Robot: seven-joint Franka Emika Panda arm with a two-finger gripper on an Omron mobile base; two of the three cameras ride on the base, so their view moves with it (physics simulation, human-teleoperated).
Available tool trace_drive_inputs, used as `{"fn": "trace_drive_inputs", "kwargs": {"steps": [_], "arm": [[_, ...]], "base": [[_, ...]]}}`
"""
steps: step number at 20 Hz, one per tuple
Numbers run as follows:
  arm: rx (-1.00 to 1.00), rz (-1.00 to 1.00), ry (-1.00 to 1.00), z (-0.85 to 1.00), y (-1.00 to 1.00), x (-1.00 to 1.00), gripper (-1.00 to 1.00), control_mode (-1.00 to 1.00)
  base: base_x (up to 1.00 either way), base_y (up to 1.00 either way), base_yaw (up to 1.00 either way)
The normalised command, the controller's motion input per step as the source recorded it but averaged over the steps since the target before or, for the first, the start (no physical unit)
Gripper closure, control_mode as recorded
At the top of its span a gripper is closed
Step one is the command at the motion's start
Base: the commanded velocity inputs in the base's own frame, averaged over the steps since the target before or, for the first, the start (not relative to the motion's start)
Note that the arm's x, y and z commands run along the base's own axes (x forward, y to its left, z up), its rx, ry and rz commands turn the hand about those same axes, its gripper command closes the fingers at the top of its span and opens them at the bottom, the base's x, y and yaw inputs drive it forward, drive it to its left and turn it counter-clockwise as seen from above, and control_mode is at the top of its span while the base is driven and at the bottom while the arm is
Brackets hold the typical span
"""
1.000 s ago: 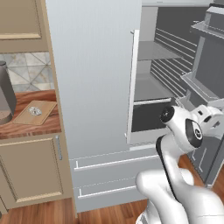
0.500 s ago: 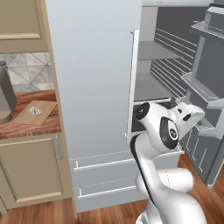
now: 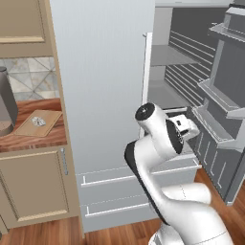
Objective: Retrieve a lemon from the fridge and place it on the cutting board with the fish.
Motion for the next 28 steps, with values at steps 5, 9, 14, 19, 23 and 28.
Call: {"fn": "trace_drive_inputs", "kwargs": {"steps": [5,9,14,19,23,28], "arm": [[0.74,0.04,-0.26,-0.02,0.21,0.35,-1.00,-1.00],[0.28,0.06,-0.27,0.01,0.08,0.23,-1.00,-1.00],[0.00,0.19,-0.05,0.04,0.04,0.39,-1.00,-1.00],[0.03,0.34,-0.24,0.04,0.00,0.34,-1.00,-1.00],[0.00,0.15,-0.23,0.04,0.09,0.18,-1.00,-1.00],[0.00,-0.05,-0.02,0.25,0.16,0.29,-1.00,-1.00]], "base": [[0.00,0.00,0.00],[0.00,0.00,0.00],[0.00,0.00,0.00],[0.00,0.00,0.00],[0.00,0.00,0.00],[0.00,0.00,0.00]]}}
